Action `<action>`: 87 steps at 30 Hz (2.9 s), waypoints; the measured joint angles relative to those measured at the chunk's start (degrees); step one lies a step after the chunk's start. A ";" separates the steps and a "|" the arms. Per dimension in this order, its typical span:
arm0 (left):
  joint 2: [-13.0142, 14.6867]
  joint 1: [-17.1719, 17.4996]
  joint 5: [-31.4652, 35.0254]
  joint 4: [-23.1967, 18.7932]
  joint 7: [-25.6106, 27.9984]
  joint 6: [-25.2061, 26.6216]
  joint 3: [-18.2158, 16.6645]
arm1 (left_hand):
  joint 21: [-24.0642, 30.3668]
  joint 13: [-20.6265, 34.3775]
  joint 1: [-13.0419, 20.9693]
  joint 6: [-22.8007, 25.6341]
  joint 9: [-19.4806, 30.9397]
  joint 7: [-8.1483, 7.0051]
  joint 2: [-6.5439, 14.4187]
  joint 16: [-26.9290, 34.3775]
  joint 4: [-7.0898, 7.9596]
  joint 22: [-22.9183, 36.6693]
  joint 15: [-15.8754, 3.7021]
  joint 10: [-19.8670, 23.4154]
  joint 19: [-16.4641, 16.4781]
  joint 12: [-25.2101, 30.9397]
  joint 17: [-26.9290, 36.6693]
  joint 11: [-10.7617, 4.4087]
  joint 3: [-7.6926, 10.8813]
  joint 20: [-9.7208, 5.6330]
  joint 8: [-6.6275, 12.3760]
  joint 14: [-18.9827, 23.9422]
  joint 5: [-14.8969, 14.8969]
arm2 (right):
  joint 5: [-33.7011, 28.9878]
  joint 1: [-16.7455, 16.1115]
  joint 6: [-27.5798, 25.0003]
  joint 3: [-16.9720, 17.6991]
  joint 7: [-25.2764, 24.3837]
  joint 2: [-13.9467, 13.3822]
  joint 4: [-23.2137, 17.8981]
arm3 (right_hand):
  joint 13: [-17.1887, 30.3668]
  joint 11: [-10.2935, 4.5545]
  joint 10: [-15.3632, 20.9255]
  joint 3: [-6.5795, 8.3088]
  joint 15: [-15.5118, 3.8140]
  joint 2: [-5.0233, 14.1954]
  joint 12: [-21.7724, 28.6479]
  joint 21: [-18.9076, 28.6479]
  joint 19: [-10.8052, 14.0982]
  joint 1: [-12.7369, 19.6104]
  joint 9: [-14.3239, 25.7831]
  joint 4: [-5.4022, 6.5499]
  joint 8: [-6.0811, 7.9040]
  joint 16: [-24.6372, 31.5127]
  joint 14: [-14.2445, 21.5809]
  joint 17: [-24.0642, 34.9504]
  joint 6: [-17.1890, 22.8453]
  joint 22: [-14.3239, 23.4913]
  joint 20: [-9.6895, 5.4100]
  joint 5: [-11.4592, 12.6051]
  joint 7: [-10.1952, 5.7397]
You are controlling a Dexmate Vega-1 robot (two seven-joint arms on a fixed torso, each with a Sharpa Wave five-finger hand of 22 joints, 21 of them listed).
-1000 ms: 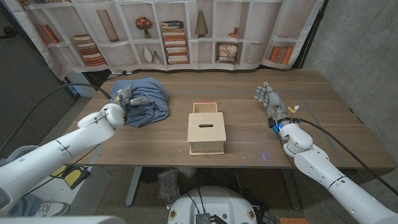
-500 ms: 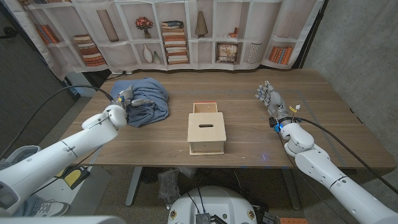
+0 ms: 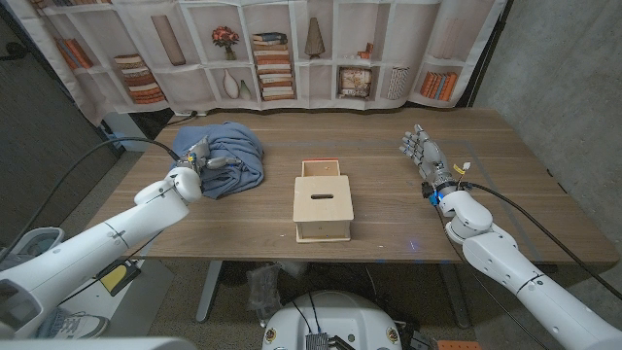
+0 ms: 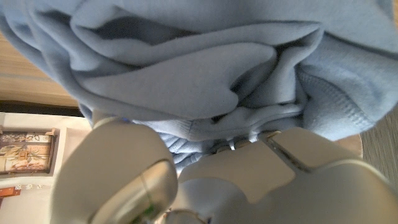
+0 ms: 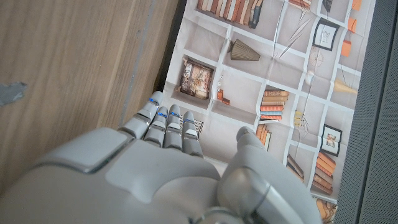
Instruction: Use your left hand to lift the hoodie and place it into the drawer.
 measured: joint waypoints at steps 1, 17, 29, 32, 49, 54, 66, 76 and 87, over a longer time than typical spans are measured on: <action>-1.99 -0.99 0.01 3.03 0.01 -0.09 1.50 | 0.00 -0.01 0.13 0.00 0.00 0.00 0.13 0.00 0.00 0.00 0.08 0.19 0.11 -0.01 -0.03 -0.02 0.00 0.11 0.00 0.27 0.00 | 0.00 -0.01 -0.36 0.01 0.04 0.00 -0.01 | 0.00 0.00 0.00 0.00 0.00 0.00 0.00 -0.13 0.00 0.00 0.00 0.00 0.00 0.00 0.00 0.00 0.00 0.00 0.00 0.00 0.00; -4.44 -2.12 0.02 6.30 0.78 -1.58 2.56 | 1.98 -0.13 12.63 4.69 0.13 0.16 5.12 0.95 -0.94 -0.04 -0.29 4.74 0.53 0.46 -0.10 0.00 2.89 -0.32 1.13 4.65 2.12 | 0.23 -0.81 -0.23 0.63 -0.01 -0.35 -0.32 | 0.00 0.00 0.00 0.00 0.00 0.00 0.00 -0.33 0.00 0.00 0.00 0.01 0.00 0.00 0.00 0.00 0.00 -0.01 0.00 0.00 0.00; -6.79 -4.14 0.44 8.82 1.52 -1.78 4.05 | 6.35 0.83 23.23 16.76 0.55 -0.29 6.32 4.62 -0.83 0.80 -0.85 14.02 0.55 3.64 2.00 0.30 8.64 -0.34 4.14 8.39 -4.45 | 0.62 -0.92 0.15 0.86 0.25 -0.34 0.00 | 0.00 0.00 0.00 0.01 -0.01 0.00 0.00 -0.54 0.00 0.00 0.00 0.01 0.00 0.00 -0.01 0.00 0.00 -0.01 0.00 0.00 0.00; -7.24 -4.60 0.66 9.41 1.54 -1.87 4.38 | 7.48 1.54 24.14 16.95 0.88 -0.13 5.41 5.81 -0.97 0.81 -0.86 14.32 0.57 4.34 2.92 0.21 10.08 -0.35 5.00 8.38 -6.18 | 0.70 -0.89 0.26 0.89 0.33 -0.24 0.24 | 0.00 0.00 0.00 0.01 0.00 0.00 0.00 -0.54 0.00 0.00 0.00 0.01 0.00 0.00 -0.01 0.00 0.00 -0.01 0.00 0.00 0.00; -10.16 -6.41 0.98 12.61 2.66 -3.44 5.18 | 18.24 9.47 32.19 22.41 5.09 -0.18 -0.68 17.61 -1.01 2.83 -1.04 18.18 0.63 13.46 11.86 0.40 17.32 -0.42 15.59 8.57 -9.61 | 1.05 -1.50 0.74 1.41 0.39 -0.12 0.66 | 0.00 0.00 0.00 -0.17 -0.01 0.00 0.00 -0.76 0.00 0.00 0.00 -0.17 0.00 0.00 -0.01 0.00 0.00 -0.01 0.00 0.00 0.00; -10.69 -6.98 0.54 13.08 2.66 -3.60 5.21 | 18.67 11.11 33.75 22.80 6.00 0.01 0.28 19.07 -0.42 3.86 -1.04 18.72 0.63 14.29 12.23 0.50 16.66 -0.42 17.13 8.57 -9.73 | 1.29 -1.81 0.83 1.68 0.24 -0.22 0.45 | 0.00 0.00 0.00 -0.16 -0.01 0.00 0.00 -0.76 0.00 0.00 0.00 -0.16 0.00 0.00 -0.01 0.00 0.00 -0.01 0.00 0.00 0.00; -10.51 -7.05 -0.73 11.75 2.65 -2.54 5.21 | 19.56 11.96 35.35 24.35 6.27 -0.07 1.86 19.37 -0.23 4.03 -1.06 19.85 0.63 14.63 14.97 0.41 15.86 -0.42 17.57 8.59 -9.81 | 1.75 -2.21 1.24 1.95 0.52 -0.32 0.43 | 0.00 0.00 0.00 -0.16 -0.01 0.00 0.00 -0.98 0.00 0.00 0.00 -0.16 0.00 0.00 -0.01 0.00 0.00 -0.02 0.00 0.00 0.00; -10.22 -6.90 -1.42 9.85 2.02 -0.86 4.82 | 20.75 12.37 36.72 26.27 6.51 0.00 2.15 19.56 -0.24 4.07 -1.88 21.48 0.63 14.62 16.51 0.40 15.85 -0.43 17.56 9.44 -10.00 | 2.09 -2.50 1.42 2.12 1.01 -0.47 0.44 | 0.00 0.00 0.00 -0.29 -0.22 0.00 0.00 -1.20 0.00 0.00 0.00 -0.29 0.00 0.00 0.21 0.00 0.00 -0.02 0.00 0.00 0.00; -10.03 -6.87 -1.43 7.91 1.57 0.08 4.81 | 26.54 14.06 36.92 31.32 7.07 -0.13 2.26 19.57 -0.31 4.40 -2.07 26.42 0.82 14.59 18.03 0.41 15.78 -0.62 18.04 13.29 -10.05 | 2.40 -2.85 1.87 2.23 1.57 -0.50 0.44 | 0.00 0.00 0.00 -0.14 -0.32 0.00 0.00 -1.20 0.41 0.00 0.00 -0.50 0.00 0.00 0.31 0.00 0.00 -0.02 0.41 0.00 0.00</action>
